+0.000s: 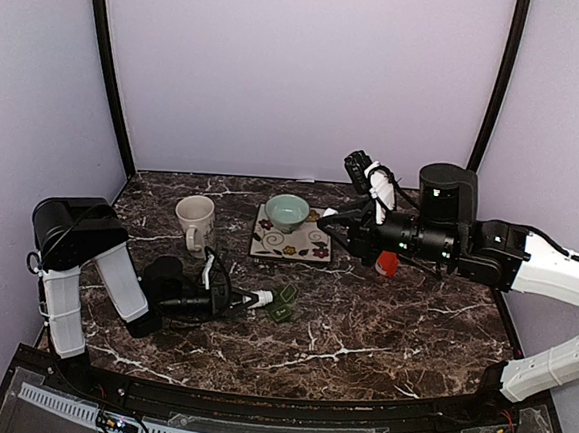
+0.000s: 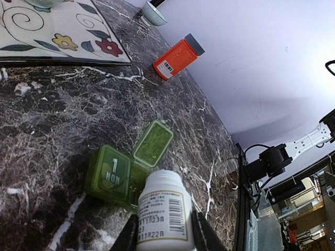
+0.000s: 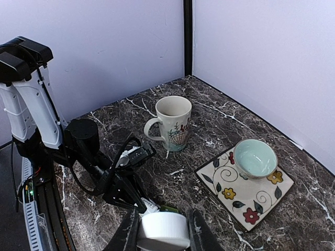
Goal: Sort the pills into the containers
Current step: Pour the pill into the compartment of the pill container.
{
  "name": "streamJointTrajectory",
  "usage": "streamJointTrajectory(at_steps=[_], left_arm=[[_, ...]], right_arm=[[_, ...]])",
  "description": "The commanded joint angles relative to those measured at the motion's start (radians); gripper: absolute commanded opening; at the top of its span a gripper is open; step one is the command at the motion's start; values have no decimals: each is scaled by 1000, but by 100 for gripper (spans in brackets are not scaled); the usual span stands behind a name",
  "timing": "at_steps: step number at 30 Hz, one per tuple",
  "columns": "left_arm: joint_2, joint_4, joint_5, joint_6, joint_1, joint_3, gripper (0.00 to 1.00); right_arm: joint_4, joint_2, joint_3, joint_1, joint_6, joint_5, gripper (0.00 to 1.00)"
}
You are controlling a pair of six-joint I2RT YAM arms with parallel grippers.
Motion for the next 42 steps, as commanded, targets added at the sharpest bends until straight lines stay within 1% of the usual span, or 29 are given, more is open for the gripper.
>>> streamJointTrajectory(at_steps=[1, 11, 28, 33, 42], left_arm=[[0, -14, -5, 22, -6, 21, 0], [-5, -20, -11, 27, -6, 20, 0], [-15, 162, 34, -31, -6, -23, 0], [-78, 150, 47, -40, -6, -27, 0], [-273, 27, 78, -32, -6, 9, 0]], right_arm=[[31, -14, -7, -4, -4, 14, 7], [29, -11, -7, -5, -6, 15, 7], [22, 0, 3, -4, 6, 8, 7], [11, 1, 21, -4, 12, -2, 7], [-14, -3, 65, -4, 22, -23, 6]])
